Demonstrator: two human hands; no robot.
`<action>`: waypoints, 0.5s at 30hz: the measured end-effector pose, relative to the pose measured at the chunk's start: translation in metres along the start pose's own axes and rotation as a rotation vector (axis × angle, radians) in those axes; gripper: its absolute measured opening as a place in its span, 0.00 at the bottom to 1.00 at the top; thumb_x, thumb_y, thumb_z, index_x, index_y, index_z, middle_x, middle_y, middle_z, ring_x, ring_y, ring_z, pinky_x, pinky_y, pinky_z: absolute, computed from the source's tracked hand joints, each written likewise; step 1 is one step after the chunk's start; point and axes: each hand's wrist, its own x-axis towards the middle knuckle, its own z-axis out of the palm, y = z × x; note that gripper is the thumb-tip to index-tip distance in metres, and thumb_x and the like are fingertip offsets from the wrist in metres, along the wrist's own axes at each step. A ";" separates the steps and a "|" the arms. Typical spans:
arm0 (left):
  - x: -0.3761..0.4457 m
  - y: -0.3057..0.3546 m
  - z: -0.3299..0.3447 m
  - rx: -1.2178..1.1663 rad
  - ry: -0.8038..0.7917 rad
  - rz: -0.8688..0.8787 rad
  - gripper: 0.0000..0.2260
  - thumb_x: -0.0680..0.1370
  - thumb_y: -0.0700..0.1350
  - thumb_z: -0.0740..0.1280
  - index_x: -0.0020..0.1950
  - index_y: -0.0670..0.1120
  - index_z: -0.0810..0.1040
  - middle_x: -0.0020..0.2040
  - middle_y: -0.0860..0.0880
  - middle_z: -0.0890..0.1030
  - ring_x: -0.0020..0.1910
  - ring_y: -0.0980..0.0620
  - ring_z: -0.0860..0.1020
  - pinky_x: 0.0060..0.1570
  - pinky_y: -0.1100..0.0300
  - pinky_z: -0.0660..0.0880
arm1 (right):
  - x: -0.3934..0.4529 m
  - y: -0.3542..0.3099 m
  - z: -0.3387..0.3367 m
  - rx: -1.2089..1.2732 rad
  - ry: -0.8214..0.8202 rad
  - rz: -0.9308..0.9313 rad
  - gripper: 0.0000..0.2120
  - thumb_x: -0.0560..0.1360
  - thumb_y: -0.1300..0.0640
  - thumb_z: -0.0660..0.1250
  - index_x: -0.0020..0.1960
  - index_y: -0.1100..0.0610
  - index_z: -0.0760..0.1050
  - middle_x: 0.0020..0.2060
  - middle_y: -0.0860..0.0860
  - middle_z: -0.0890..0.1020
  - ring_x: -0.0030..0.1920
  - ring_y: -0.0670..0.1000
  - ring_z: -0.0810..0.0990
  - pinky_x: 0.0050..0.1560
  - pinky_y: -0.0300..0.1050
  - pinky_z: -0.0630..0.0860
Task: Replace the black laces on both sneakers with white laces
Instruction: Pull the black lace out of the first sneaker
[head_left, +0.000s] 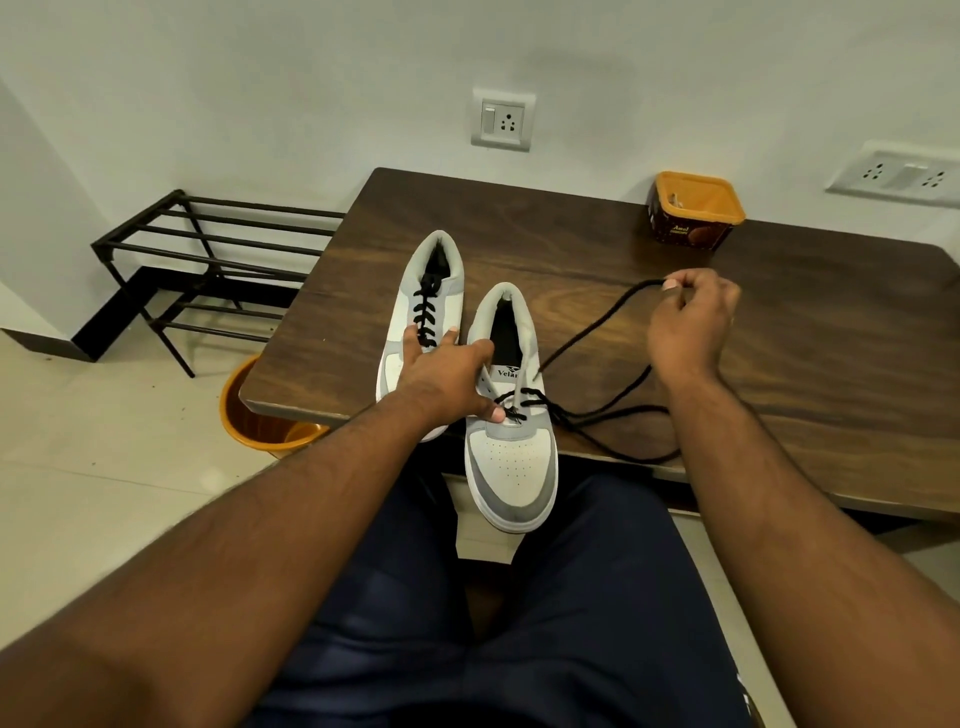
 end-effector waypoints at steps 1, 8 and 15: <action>0.000 0.000 0.000 -0.015 0.005 -0.007 0.23 0.68 0.62 0.74 0.54 0.53 0.70 0.65 0.46 0.76 0.78 0.46 0.56 0.71 0.38 0.36 | 0.002 0.002 0.000 -0.009 0.007 0.000 0.07 0.79 0.61 0.60 0.53 0.56 0.76 0.61 0.54 0.71 0.60 0.54 0.73 0.59 0.41 0.67; 0.015 0.002 -0.004 -0.101 0.049 -0.040 0.22 0.69 0.58 0.76 0.57 0.55 0.72 0.70 0.47 0.70 0.78 0.44 0.53 0.71 0.36 0.44 | 0.018 0.025 -0.008 0.091 0.088 0.306 0.10 0.79 0.57 0.64 0.59 0.54 0.75 0.63 0.52 0.69 0.59 0.52 0.73 0.62 0.48 0.73; 0.028 0.032 -0.003 -0.070 -0.007 -0.100 0.08 0.77 0.53 0.69 0.51 0.52 0.82 0.81 0.45 0.43 0.78 0.42 0.35 0.71 0.33 0.41 | -0.064 0.030 0.017 -0.049 -0.530 -0.181 0.16 0.75 0.57 0.71 0.62 0.56 0.77 0.58 0.53 0.74 0.59 0.52 0.74 0.59 0.39 0.68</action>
